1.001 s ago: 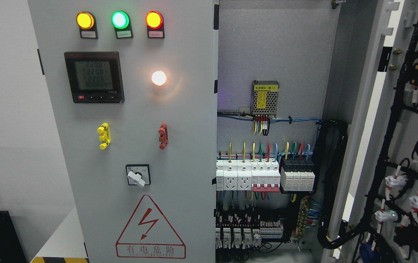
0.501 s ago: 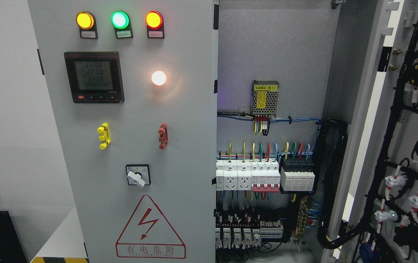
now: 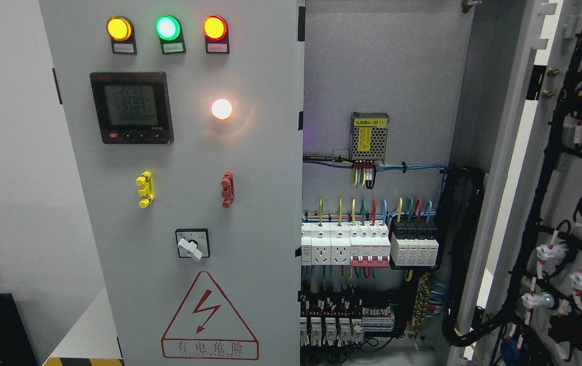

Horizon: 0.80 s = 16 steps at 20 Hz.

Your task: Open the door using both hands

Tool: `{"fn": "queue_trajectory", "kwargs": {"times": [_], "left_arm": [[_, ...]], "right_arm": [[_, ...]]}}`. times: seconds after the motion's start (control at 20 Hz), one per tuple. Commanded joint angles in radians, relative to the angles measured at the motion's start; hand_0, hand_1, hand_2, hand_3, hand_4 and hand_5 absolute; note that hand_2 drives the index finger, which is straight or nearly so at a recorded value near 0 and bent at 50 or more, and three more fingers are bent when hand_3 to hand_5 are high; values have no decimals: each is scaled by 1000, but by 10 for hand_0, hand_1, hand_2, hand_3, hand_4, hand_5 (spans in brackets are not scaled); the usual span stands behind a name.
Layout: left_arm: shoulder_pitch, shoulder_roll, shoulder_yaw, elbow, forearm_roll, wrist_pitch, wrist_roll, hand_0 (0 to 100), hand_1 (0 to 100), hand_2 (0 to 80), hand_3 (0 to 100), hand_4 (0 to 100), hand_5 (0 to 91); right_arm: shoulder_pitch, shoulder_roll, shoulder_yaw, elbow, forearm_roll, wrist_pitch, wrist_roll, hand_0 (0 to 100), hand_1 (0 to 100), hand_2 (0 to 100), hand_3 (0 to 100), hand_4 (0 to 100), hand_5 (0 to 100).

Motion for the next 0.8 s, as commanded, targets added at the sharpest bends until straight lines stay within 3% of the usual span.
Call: {"fn": "queue_trajectory", "kwargs": {"times": [0.0, 0.25, 0.4, 0.55, 0.75], "left_arm": [[12, -6, 42, -32, 1, -10, 2, 120, 389, 0, 0, 0, 0], [12, -6, 39, -29, 2, -10, 0, 120, 389, 0, 0, 0, 0], [10, -8, 39, -27, 2, -10, 0, 120, 389, 0, 0, 0, 0], [10, -8, 39, -27, 2, -11, -1, 120, 389, 0, 0, 0, 0], [10, -8, 39, -27, 2, -10, -1, 120, 389, 0, 0, 0, 0]], "right_arm": [[271, -26, -33, -874, -3, -92, 2, 120, 389, 0, 0, 0, 0], [452, -69, 100, -1086, -7, -417, 2, 120, 389, 0, 0, 0, 0], [471, -124, 171, -1123, -6, -592, 2, 120, 389, 0, 0, 0, 0], [471, -202, 252, -1178, -7, -674, 2, 120, 389, 0, 0, 0, 0], [451, -232, 288, -1273, -6, -723, 3, 120, 389, 0, 0, 0, 0]]}}
